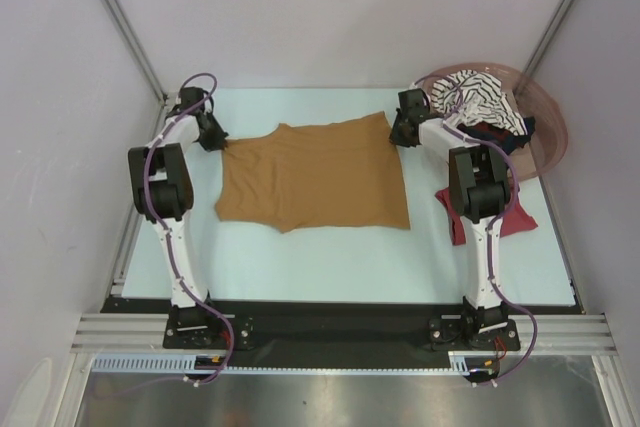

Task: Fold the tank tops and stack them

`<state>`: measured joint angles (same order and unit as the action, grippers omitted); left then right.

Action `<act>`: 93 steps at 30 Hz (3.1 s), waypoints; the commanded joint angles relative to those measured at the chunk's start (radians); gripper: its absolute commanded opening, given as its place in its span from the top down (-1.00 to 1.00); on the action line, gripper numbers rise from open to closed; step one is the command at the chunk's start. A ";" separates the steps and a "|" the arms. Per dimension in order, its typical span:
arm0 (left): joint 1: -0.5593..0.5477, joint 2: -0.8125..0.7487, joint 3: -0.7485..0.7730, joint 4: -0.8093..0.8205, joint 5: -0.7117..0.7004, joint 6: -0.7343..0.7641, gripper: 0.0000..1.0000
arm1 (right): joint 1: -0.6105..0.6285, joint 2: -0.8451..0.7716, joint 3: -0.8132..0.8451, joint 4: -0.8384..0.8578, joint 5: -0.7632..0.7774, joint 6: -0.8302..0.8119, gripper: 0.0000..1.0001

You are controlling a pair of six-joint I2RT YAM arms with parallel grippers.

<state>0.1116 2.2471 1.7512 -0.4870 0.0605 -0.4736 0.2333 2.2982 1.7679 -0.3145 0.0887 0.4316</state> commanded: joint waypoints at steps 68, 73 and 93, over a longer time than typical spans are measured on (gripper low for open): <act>-0.357 -1.351 -1.458 0.421 -0.044 -0.635 -0.32 | 0.281 -0.979 -1.295 0.305 0.250 0.774 0.21; -0.424 -1.307 -1.446 0.409 -0.123 -0.689 -0.24 | 0.285 -0.976 -1.297 0.299 0.286 0.786 0.90; -0.573 -1.026 -1.381 0.610 -0.192 -0.712 0.00 | 0.291 -1.053 -1.297 0.255 0.315 0.766 1.00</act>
<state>-0.4362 1.2018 0.3435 0.0753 -0.0986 -1.1793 0.5217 1.2690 0.4725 -0.0505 0.3531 1.1969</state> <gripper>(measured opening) 0.484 0.018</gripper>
